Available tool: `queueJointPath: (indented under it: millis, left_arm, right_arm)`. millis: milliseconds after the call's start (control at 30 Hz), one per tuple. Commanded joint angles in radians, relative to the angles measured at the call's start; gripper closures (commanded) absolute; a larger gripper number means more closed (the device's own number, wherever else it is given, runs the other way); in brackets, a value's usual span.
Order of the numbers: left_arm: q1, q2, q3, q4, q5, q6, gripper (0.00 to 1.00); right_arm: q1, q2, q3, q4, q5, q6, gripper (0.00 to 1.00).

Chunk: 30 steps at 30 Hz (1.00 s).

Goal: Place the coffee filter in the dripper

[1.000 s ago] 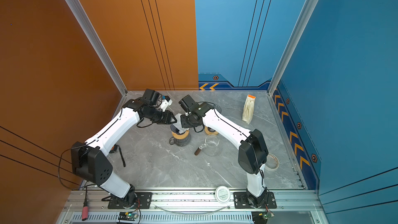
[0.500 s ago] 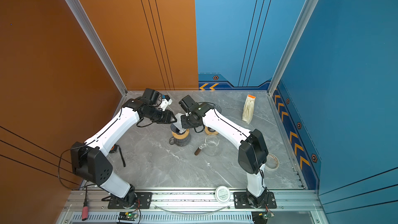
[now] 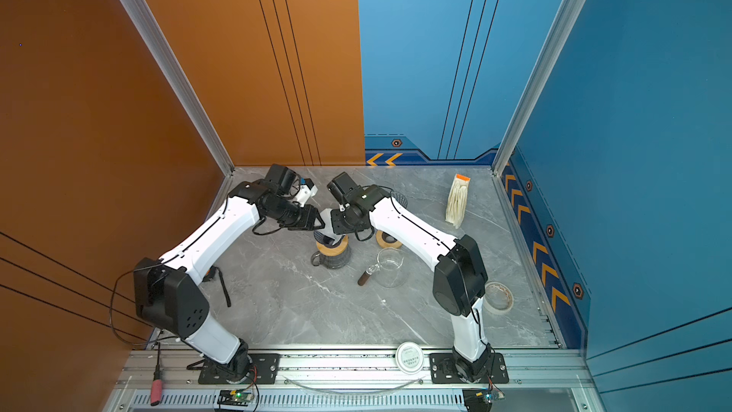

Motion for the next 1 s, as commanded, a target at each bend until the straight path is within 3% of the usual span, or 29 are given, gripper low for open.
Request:
queueJointPath:
  millis: [0,967]
  left_arm:
    - [-0.009,0.031,0.026,-0.030,-0.012,0.020,0.51]
    - [-0.017,0.111,0.062,-0.052,-0.064,0.051,0.52]
  right_arm:
    - [-0.003,0.025,0.037,-0.058,0.008,-0.009,0.63]
    - [0.000,0.120,0.087,-0.079,0.028,-0.021,0.66]
